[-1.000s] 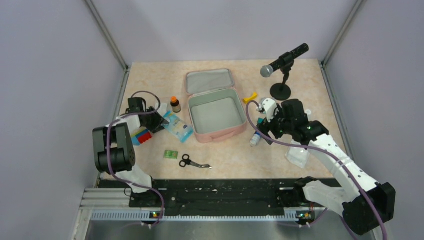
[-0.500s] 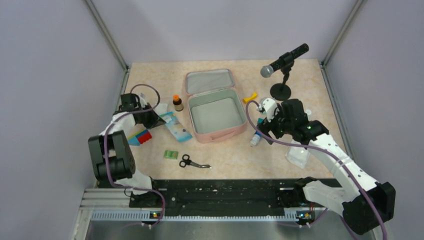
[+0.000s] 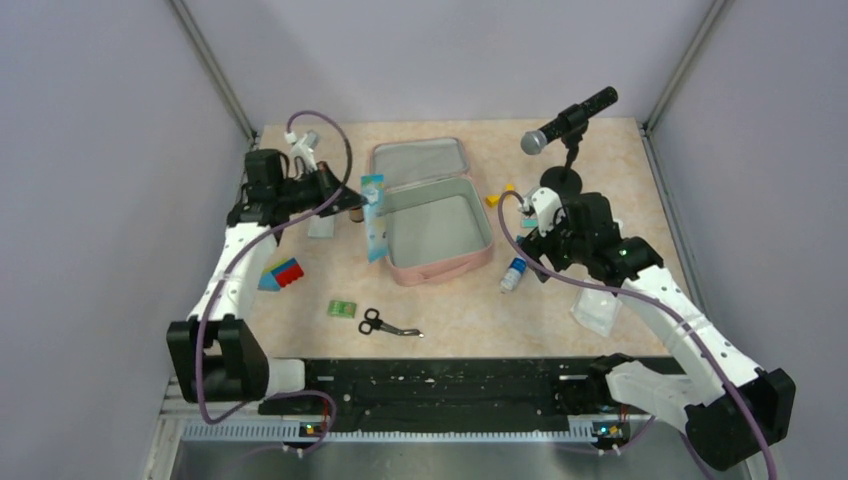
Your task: Organize the medicine kit
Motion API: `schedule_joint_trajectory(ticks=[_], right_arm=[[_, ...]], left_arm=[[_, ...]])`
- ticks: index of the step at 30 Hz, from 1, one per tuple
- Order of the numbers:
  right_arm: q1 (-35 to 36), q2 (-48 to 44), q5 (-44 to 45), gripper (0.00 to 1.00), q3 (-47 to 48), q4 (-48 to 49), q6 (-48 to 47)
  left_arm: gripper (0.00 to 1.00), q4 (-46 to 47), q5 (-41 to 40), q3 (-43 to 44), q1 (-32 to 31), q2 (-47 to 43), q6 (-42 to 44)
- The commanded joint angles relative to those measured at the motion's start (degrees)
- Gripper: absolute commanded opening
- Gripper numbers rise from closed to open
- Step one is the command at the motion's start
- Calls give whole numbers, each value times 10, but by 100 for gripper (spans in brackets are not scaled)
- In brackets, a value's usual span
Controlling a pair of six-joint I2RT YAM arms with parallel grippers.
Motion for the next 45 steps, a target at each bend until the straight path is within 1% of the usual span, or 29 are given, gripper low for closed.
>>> schedule_joint_trajectory(ticks=[1, 4, 6, 10, 13, 17, 21, 25, 27, 28, 31, 34, 37, 38, 39, 42, 43, 45], right_arm=[[6, 2, 26, 84, 43, 17, 27], [5, 6, 35, 85, 53, 21, 29], [5, 10, 31, 86, 47, 26, 33], [5, 29, 29, 86, 54, 26, 59], [5, 33, 30, 86, 58, 31, 64], [4, 29, 33, 86, 52, 34, 64], [4, 23, 29, 86, 42, 34, 70], [4, 22, 27, 86, 33, 34, 71], [5, 24, 27, 86, 32, 35, 71], [4, 26, 27, 86, 35, 34, 71], [4, 34, 24, 86, 44, 32, 69], [4, 37, 30, 87, 48, 33, 64], [5, 34, 36, 87, 46, 31, 66], [5, 33, 37, 87, 46, 29, 66], [4, 31, 37, 87, 46, 26, 65], [3, 24, 41, 87, 47, 14, 62], [3, 23, 44, 87, 49, 8, 61], [0, 20, 53, 87, 52, -5, 62]], left_arm=[[0, 102, 56, 54, -97, 67, -41], [0, 118, 59, 105, -156, 126, -27], [0, 131, 57, 128, -174, 169, -28], [0, 262, 42, 135, -177, 260, -131], [0, 291, 29, 163, -181, 327, -163], [0, 311, -2, 168, -190, 375, -205], [0, 310, -21, 161, -216, 391, -214], [0, 320, -67, 162, -245, 405, -223], [0, 279, -119, 180, -255, 415, -203], [5, 239, -150, 197, -260, 419, -185], [28, 143, -236, 227, -264, 415, -139], [41, 66, -314, 247, -263, 400, -110], [49, 25, -368, 244, -263, 380, -98], [49, 24, -367, 238, -263, 372, -96], [47, 27, -360, 229, -264, 369, -94], [35, 45, -325, 200, -265, 368, -93], [34, 48, -318, 194, -266, 370, -94], [33, 52, -307, 188, -269, 378, -93]])
